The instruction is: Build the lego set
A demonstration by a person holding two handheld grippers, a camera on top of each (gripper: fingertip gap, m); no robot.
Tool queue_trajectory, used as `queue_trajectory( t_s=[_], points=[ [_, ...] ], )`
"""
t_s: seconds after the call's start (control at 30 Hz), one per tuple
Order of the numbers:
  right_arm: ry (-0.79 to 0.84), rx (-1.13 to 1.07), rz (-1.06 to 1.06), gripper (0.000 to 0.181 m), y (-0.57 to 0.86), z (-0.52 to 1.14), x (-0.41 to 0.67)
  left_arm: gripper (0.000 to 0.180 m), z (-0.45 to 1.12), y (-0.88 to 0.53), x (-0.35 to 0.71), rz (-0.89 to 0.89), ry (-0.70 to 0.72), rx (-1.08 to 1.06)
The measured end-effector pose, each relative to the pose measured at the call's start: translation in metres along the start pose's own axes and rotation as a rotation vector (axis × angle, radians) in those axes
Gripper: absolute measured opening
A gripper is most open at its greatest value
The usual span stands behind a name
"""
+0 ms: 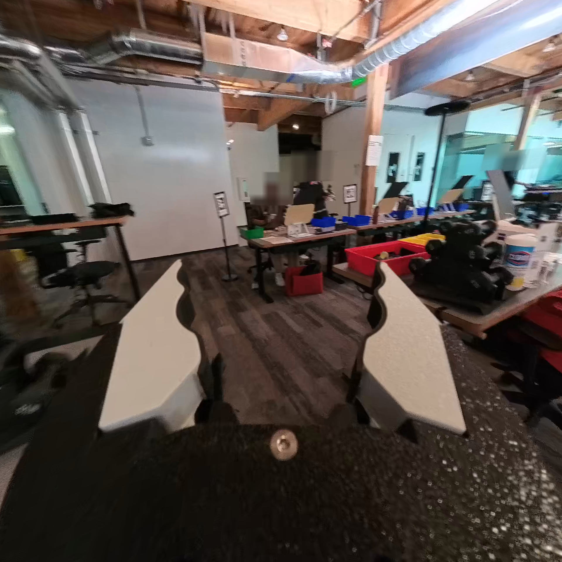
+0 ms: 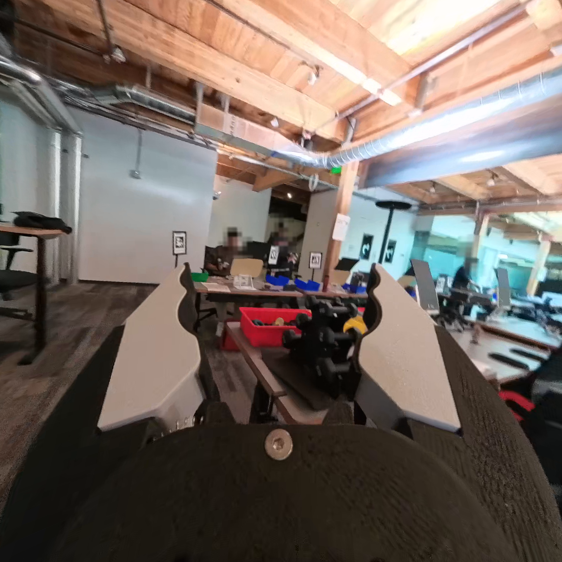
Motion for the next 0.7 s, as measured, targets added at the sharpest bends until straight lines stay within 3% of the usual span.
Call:
queue_trajectory(
  t_s=[0.17,0.43,0.7],
  points=[
    [-0.138,-0.123,-0.043,0.111,0.033,0.057,-0.064,0.118,0.153,0.037,-0.046,-0.078,-0.016,-0.25],
    [-0.266,-0.298,-0.108,0.066,0.123,0.193,-0.178,0.106,0.375,0.143,-0.098,-0.135,0.006,-0.539],
    [-0.388,-0.349,-0.07,0.049,0.201,0.333,-0.261,0.095,0.54,0.27,-0.131,-0.165,-0.066,-0.88]
  ],
)
Point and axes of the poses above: each gripper's, where its closed fingertips meet, z out along the fingers, x out of its top, y = z × x across the jaws, the point moved 2 cm from there along -z, back along the fingers, and after that the axes turned 9 degrees about -x, right-handed, at the moved point
